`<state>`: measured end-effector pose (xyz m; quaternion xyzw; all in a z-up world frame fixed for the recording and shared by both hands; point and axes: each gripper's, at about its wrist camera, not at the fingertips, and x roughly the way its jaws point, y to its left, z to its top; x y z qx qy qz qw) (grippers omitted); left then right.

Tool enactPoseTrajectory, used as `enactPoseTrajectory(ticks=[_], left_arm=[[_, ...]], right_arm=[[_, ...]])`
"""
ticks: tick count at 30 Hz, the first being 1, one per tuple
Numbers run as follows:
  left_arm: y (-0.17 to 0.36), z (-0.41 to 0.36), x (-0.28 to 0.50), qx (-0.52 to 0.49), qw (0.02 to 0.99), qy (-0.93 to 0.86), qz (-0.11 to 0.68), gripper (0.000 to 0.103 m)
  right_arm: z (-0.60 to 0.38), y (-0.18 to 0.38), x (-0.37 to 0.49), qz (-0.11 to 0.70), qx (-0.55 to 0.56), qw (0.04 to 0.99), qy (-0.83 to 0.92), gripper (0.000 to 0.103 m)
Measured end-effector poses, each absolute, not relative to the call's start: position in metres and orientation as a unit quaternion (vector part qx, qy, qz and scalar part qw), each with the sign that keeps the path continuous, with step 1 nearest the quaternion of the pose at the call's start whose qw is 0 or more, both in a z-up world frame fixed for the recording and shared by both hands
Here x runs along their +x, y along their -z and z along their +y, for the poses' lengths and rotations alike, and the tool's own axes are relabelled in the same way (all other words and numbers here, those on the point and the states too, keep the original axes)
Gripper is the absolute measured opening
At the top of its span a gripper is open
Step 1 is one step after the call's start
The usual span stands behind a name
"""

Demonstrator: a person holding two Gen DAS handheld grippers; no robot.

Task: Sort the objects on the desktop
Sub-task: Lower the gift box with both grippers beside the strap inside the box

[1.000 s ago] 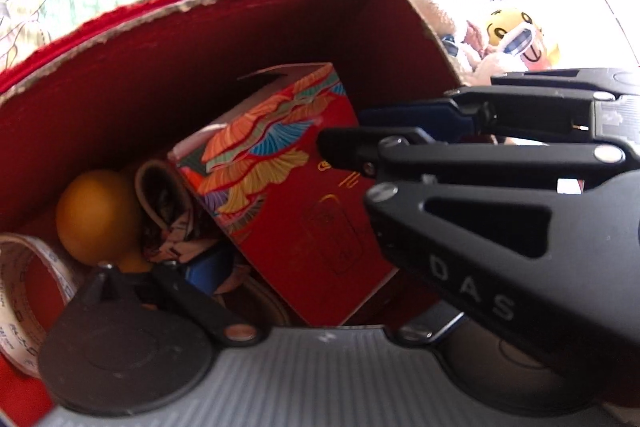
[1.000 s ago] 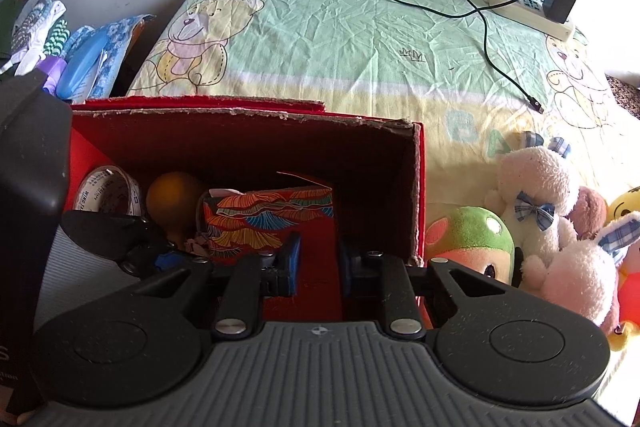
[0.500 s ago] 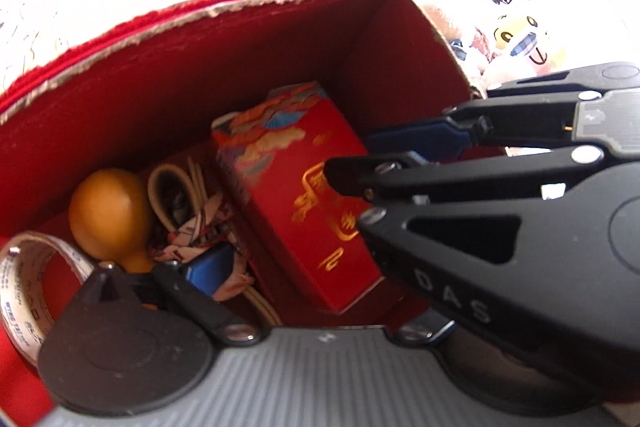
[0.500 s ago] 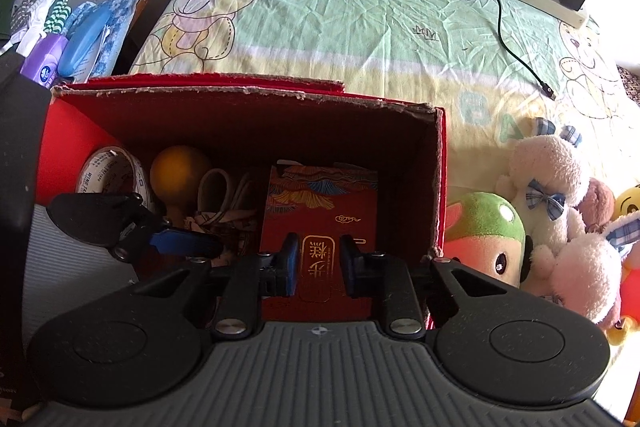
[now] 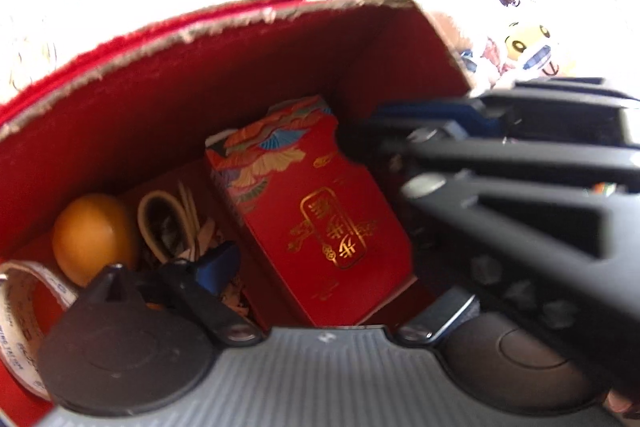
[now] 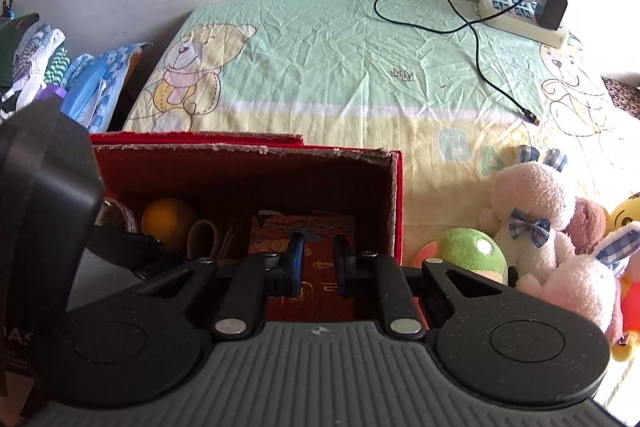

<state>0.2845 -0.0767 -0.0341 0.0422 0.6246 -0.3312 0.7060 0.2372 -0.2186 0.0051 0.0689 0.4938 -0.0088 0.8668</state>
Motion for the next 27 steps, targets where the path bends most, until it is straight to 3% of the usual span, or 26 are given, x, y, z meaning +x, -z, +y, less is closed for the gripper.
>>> enactPoseTrajectory(ticks=[8,27], left_arm=[[0.037,-0.079,0.286,0.041,0.695,0.343,0.630,0.074],[0.035,-0.085,0.284,0.041,0.730,0.324,0.600,0.073]], right_arm=[[-0.224,-0.006,0.230,0.456,0.098,0.885,0.003,0.016],[-0.237,-0.018,0.214,0.425,0.112,0.898,0.022,0.017]])
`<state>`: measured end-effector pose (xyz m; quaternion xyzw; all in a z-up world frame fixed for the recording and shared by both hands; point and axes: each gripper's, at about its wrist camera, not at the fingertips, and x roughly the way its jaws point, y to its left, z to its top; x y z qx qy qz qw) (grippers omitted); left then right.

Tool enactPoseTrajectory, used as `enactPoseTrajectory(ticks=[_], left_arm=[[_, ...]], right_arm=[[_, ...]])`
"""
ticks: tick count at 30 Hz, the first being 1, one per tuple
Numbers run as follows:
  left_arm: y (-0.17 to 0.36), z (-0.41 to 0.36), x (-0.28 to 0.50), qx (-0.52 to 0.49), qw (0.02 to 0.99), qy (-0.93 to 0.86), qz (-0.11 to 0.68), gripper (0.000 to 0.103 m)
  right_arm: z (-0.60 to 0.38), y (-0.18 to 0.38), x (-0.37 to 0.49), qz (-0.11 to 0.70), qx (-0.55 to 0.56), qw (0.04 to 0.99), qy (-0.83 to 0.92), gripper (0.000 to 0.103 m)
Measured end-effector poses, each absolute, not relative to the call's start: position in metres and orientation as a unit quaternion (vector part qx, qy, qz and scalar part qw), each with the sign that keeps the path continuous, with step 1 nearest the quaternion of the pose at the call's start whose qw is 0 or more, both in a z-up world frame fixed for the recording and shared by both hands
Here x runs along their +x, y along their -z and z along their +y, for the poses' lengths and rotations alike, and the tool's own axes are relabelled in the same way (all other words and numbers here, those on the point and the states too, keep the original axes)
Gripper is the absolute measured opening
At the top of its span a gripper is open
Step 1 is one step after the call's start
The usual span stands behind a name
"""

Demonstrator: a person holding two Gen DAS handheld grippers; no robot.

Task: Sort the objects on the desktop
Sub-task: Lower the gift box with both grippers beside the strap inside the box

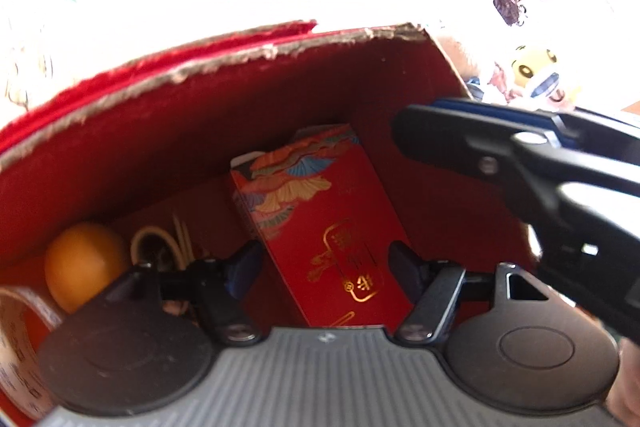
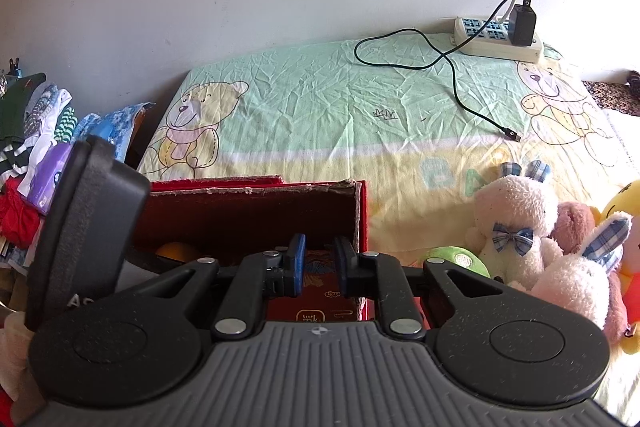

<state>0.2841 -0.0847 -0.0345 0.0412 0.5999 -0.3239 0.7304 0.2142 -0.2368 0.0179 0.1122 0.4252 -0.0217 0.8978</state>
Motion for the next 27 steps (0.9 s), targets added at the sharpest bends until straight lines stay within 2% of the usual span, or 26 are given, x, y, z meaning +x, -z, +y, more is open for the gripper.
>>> enactPoseTrajectory(ticks=[12,19,27], left_arm=[[0.030,-0.097,0.276,0.094,0.718,0.339,0.601,0.076],[0.031,-0.102,0.272,0.097,0.714,0.341,0.604,0.071],[0.028,-0.091,0.265,0.092,0.729,0.318,0.600,0.070]], right_arm=[[-0.235,-0.017,0.211,0.434,0.102,0.895,0.022,0.016],[-0.233,-0.014,0.209,0.445,0.097,0.890,0.016,0.016],[-0.226,-0.014,0.208,0.443,0.081,0.893,0.024,0.017]])
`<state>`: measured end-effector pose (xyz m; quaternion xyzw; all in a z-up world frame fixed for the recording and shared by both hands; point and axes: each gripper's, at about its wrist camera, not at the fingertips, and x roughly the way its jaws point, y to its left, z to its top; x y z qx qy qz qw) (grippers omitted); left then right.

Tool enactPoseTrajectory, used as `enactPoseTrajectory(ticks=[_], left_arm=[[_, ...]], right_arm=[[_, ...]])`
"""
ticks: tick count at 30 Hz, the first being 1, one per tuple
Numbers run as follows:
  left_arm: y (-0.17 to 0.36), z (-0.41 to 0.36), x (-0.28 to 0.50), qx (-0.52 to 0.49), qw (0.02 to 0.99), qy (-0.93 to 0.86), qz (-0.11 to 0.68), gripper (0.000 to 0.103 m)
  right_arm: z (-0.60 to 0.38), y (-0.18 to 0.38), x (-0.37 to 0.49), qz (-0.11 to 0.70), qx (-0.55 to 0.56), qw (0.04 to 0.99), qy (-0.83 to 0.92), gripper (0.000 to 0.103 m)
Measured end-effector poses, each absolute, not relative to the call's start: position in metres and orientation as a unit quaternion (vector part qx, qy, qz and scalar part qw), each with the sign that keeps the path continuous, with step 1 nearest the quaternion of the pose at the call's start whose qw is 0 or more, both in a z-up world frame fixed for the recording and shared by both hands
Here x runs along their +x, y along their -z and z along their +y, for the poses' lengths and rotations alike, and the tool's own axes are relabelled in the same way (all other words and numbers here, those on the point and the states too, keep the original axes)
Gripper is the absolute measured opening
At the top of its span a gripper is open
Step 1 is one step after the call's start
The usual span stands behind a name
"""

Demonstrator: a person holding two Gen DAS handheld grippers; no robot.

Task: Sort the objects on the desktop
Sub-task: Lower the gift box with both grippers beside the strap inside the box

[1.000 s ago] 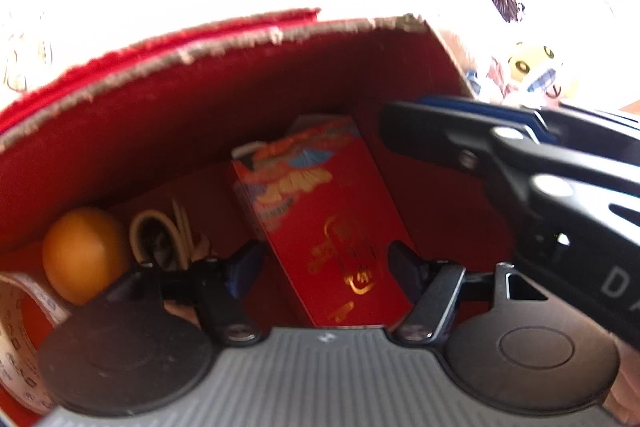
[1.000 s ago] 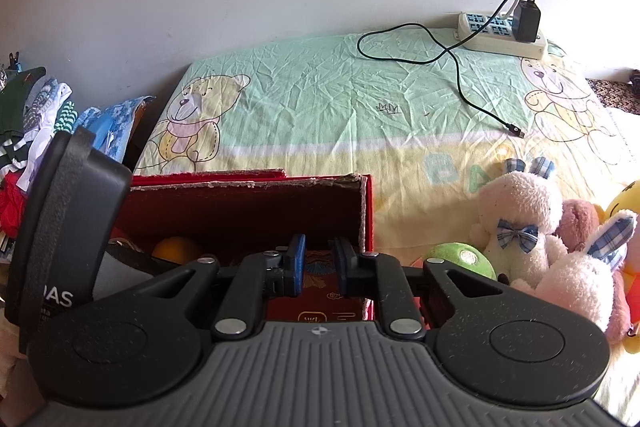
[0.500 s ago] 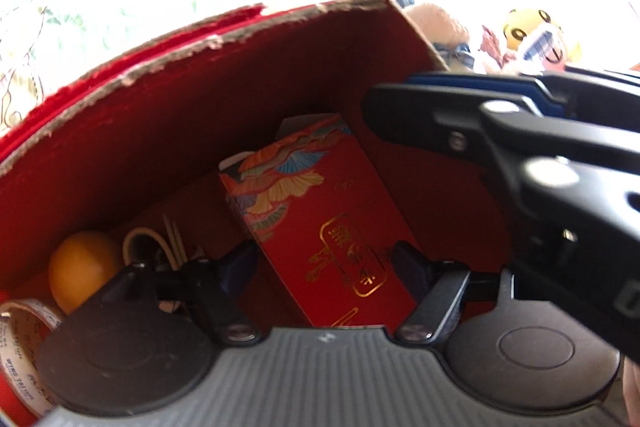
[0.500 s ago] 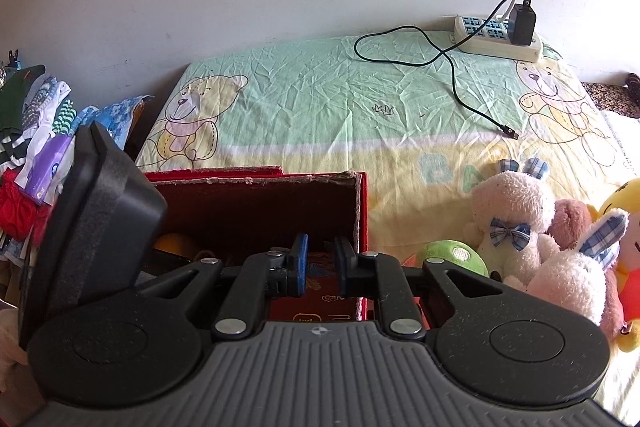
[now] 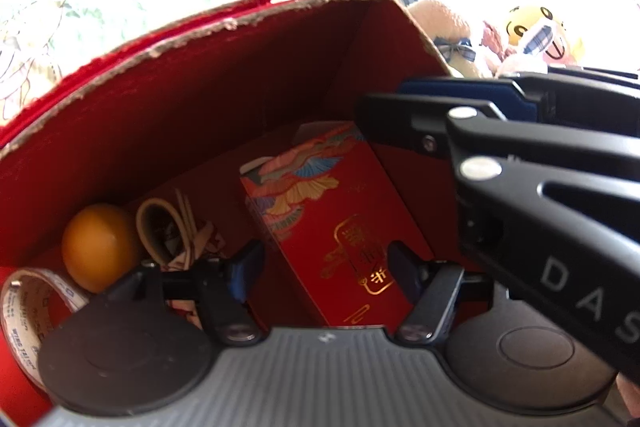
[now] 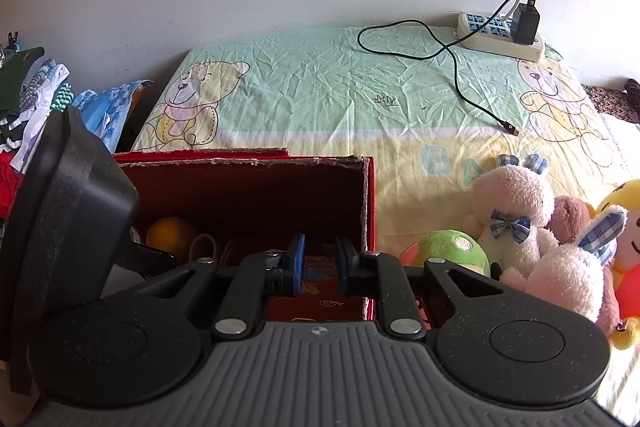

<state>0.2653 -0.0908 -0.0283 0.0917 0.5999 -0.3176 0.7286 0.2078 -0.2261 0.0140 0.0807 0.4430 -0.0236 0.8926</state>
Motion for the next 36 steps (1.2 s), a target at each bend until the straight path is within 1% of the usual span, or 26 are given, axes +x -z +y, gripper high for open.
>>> enactPoseTrajectory(ticks=[9,13,18,21,27,36], left_arm=[[0.028,-0.098,0.271,0.087,0.747,0.298,0.588,0.071],[0.029,-0.104,0.272,0.092,0.750,0.293,0.586,0.071],[0.030,-0.114,0.275,0.106,0.756,0.290,0.577,0.072],[0.030,-0.117,0.274,0.112,0.759,0.286,0.575,0.072],[0.026,-0.104,0.268,0.120,0.763,0.280,0.570,0.072],[0.021,-0.106,0.260,0.142,0.783,0.260,0.546,0.072]], right_arm=[[-0.223,-0.012,0.208,0.439,0.081,0.894,0.029,0.018],[-0.227,-0.008,0.209,0.447,0.108,0.888,0.029,0.017],[-0.226,-0.008,0.205,0.439,0.105,0.892,0.031,0.013],[-0.227,-0.008,0.204,0.434,0.107,0.894,0.031,0.013],[-0.227,-0.008,0.201,0.424,0.111,0.898,0.031,0.013],[-0.229,-0.008,0.195,0.409,0.119,0.904,0.025,0.012]])
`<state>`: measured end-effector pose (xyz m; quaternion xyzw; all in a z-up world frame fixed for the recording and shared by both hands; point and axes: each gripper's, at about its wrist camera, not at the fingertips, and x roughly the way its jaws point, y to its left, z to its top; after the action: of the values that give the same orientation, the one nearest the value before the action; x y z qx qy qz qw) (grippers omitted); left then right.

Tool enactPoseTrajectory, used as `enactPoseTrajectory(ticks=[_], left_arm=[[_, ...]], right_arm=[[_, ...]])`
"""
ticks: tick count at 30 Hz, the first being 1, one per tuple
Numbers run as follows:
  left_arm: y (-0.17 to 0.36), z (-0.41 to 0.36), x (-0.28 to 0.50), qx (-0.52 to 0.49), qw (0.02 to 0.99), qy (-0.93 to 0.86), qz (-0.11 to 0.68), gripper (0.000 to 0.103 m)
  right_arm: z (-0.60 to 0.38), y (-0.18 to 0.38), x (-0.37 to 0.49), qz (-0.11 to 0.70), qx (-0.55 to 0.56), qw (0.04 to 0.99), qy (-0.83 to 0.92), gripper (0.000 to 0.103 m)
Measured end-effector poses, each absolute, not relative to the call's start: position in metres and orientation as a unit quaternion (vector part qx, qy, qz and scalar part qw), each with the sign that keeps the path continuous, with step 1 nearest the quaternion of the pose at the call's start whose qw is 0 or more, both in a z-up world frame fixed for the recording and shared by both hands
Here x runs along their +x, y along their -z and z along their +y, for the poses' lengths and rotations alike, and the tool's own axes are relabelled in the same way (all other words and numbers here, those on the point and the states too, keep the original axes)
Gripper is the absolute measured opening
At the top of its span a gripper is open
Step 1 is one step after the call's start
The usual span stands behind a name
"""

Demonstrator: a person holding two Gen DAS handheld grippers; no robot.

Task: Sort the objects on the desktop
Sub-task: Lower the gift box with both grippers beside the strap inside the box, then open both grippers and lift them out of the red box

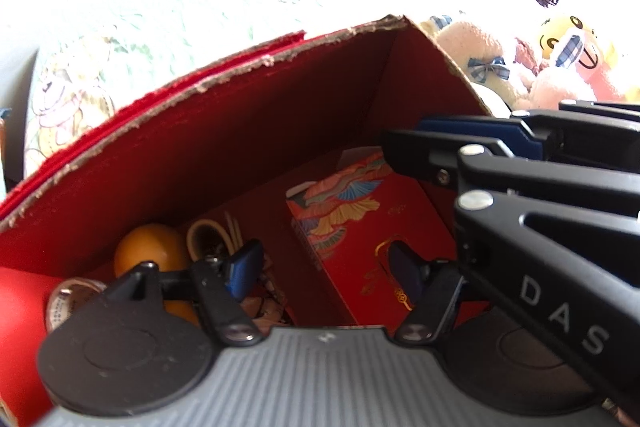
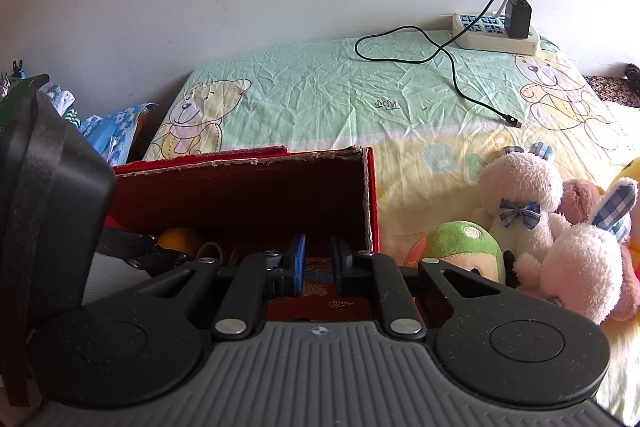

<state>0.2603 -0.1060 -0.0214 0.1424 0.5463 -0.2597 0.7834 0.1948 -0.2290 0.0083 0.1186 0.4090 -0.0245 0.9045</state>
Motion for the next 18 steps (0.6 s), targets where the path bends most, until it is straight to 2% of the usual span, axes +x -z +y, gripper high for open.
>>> enactPoseTrajectory(ticks=[18], left_arm=[[0.010,-0.110,0.245,0.185,0.817,0.230,0.496,0.072]], right_arm=[[-0.234,-0.010,0.184,0.403,0.140,0.904,0.006,0.009]])
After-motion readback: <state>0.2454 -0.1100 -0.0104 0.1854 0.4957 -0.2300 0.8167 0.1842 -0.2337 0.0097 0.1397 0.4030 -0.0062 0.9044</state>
